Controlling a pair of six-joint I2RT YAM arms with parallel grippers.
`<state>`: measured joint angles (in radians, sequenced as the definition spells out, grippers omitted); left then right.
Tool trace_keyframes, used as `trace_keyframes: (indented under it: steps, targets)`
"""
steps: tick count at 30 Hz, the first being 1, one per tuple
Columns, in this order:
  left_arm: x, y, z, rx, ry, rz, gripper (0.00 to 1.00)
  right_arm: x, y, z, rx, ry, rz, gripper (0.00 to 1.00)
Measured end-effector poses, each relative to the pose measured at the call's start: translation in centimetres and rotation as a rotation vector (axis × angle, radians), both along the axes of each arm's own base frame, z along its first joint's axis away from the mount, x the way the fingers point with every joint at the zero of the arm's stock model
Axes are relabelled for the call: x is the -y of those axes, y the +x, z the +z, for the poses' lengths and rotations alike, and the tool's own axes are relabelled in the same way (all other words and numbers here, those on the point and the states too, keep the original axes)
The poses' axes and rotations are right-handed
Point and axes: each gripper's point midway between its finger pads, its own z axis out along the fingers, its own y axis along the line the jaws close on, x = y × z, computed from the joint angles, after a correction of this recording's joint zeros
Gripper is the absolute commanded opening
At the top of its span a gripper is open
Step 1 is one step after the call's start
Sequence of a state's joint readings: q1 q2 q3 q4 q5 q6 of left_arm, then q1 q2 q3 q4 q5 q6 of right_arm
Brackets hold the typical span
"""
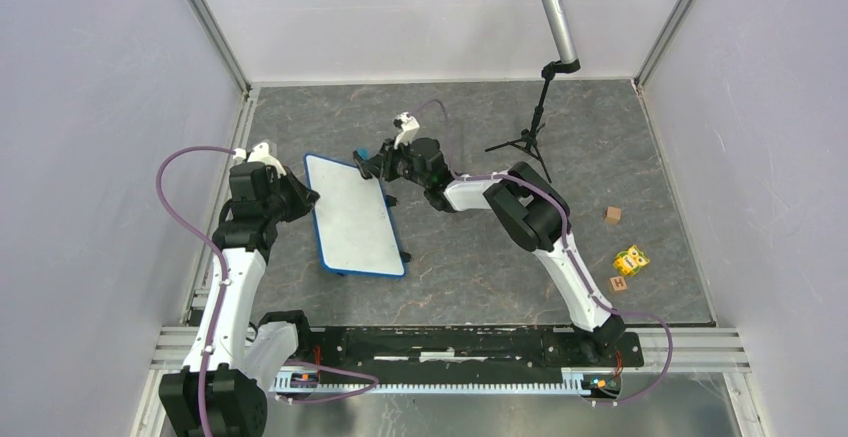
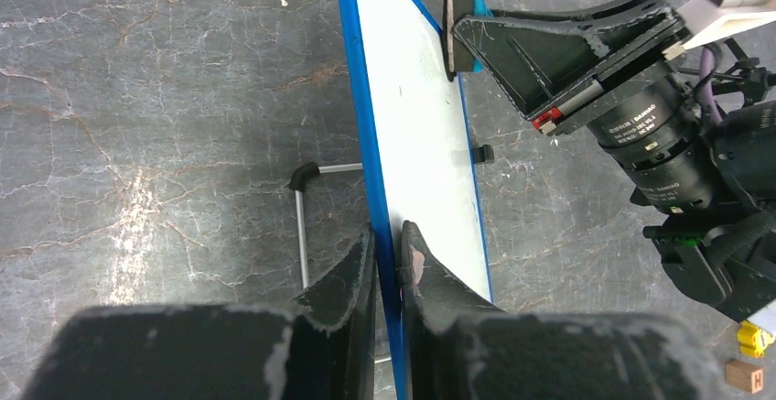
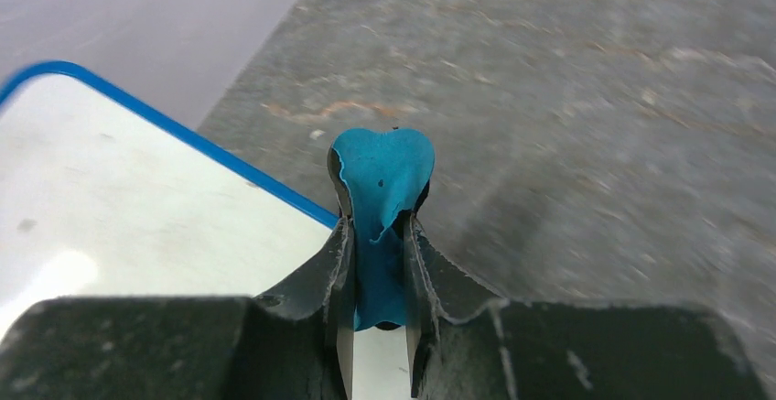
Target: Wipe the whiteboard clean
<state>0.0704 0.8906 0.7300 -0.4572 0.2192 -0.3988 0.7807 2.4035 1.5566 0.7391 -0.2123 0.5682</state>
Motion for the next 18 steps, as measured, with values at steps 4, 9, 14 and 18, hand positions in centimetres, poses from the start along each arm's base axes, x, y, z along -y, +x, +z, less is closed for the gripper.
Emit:
trace_keyframes:
  steps: [4, 9, 14, 18]
  targets:
    - [0.0, 0.0, 0.1, 0.003, -0.001, -0.001, 0.02, 2.5, 0.7, -2.4, -0.056, -0.017, -0.044, 0.05]
    - [0.0, 0.0, 0.0, 0.002, -0.001, -0.002, 0.02, 3.6, -0.9, -2.4, -0.074, -0.051, -0.039, 0.05]
    - [0.0, -0.1, -0.1, -0.004, 0.0, 0.0, 0.02, 4.1, -5.1, -1.8, -0.086, -0.059, 0.012, 0.05]
    - [0.0, -0.1, -0.1, -0.005, 0.002, 0.002, 0.02, 3.9, -5.8, -1.6, -0.08, -0.043, 0.026, 0.04]
